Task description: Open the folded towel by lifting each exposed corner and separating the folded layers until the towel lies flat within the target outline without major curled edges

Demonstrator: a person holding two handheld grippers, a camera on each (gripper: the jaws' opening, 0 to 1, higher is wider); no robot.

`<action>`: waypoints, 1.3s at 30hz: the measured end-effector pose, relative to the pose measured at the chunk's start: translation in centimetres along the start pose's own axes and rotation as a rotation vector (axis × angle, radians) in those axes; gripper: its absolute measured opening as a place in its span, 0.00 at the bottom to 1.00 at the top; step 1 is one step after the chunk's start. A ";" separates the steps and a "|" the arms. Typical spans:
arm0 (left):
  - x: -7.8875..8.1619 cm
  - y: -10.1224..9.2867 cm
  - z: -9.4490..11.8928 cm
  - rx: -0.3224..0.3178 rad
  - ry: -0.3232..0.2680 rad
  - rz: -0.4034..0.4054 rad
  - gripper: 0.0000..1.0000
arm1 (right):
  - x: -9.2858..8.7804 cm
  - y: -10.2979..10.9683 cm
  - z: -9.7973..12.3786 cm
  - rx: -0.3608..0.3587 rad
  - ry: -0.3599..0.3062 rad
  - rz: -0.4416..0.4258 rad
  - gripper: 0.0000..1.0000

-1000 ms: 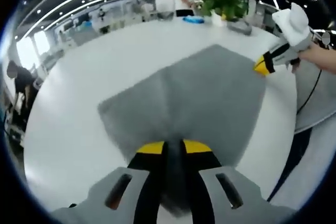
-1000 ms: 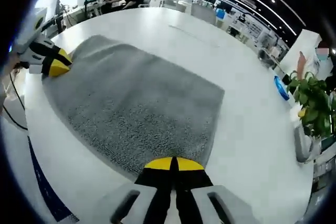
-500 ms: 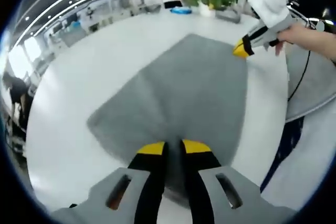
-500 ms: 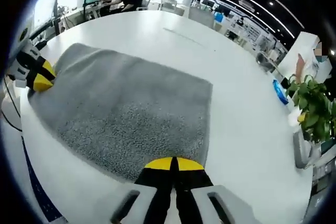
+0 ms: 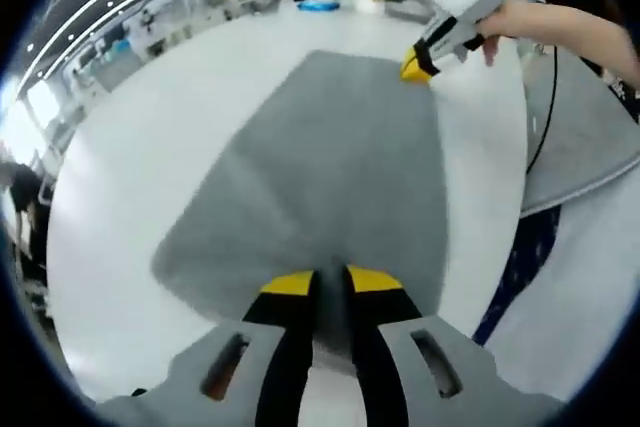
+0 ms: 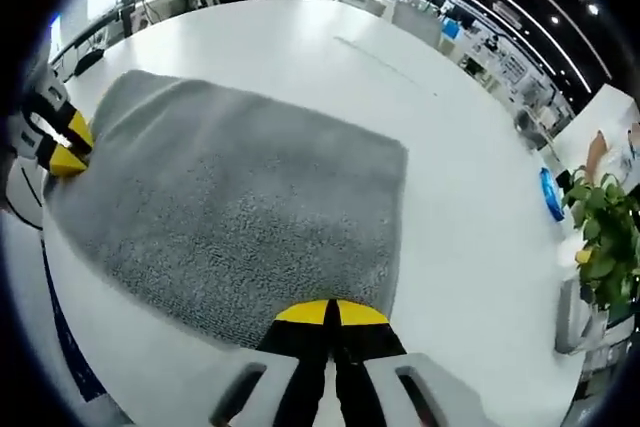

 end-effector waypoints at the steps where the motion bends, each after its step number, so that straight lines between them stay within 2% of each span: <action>1: 0.0 -0.1 0.0 -0.002 0.001 -0.002 0.12 | 0.0 0.0 0.0 -0.001 0.000 -0.001 0.00; 5: 0.0 -0.6 0.1 -0.019 0.010 -0.001 0.12 | 0.2 0.1 -0.1 -0.015 0.001 0.017 0.00; 11: 0.0 -0.8 0.1 -0.017 0.012 -0.003 0.12 | 0.4 -0.2 -0.2 0.004 0.005 0.032 0.00; 13: 0.0 -0.9 0.1 -0.011 0.016 -0.005 0.12 | 0.4 -0.5 -0.3 0.032 0.009 0.037 0.00; 15: 0.0 -1.0 0.1 -0.004 0.019 -0.010 0.12 | 0.7 -1.1 -0.4 0.098 0.038 0.046 0.00; 17: 0.1 -1.1 0.1 -0.024 0.020 0.008 0.12 | 1.0 -1.4 -0.5 0.106 0.040 0.042 0.00; 25: 0.5 -2.0 -0.2 -0.036 0.021 -0.012 0.12 | 2.0 -1.6 -1.4 0.067 0.050 0.088 0.00; 32: 0.8 -3.1 -0.6 -0.077 0.022 -0.029 0.12 | 3.1 -2.1 -2.2 0.037 0.082 0.131 0.00; 37: 1.4 -4.4 -0.9 -0.084 0.021 -0.130 0.12 | 3.8 -2.5 -2.6 0.012 0.095 0.146 0.00; 39: 1.6 -4.8 -1.1 -0.096 0.022 -0.132 0.12 | 4.0 -2.8 -2.8 0.007 0.093 0.148 0.00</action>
Point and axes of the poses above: the point that each gripper's makers call its tool centre point, and the gripper's own axes: z roughly backward along the fingers, y roughly to its left, x roughly out of its top, the point moved 9 cm from there along z, roughly backward along the fingers, and after that the axes turned 1 degree about -x, right-handed, at the moved point
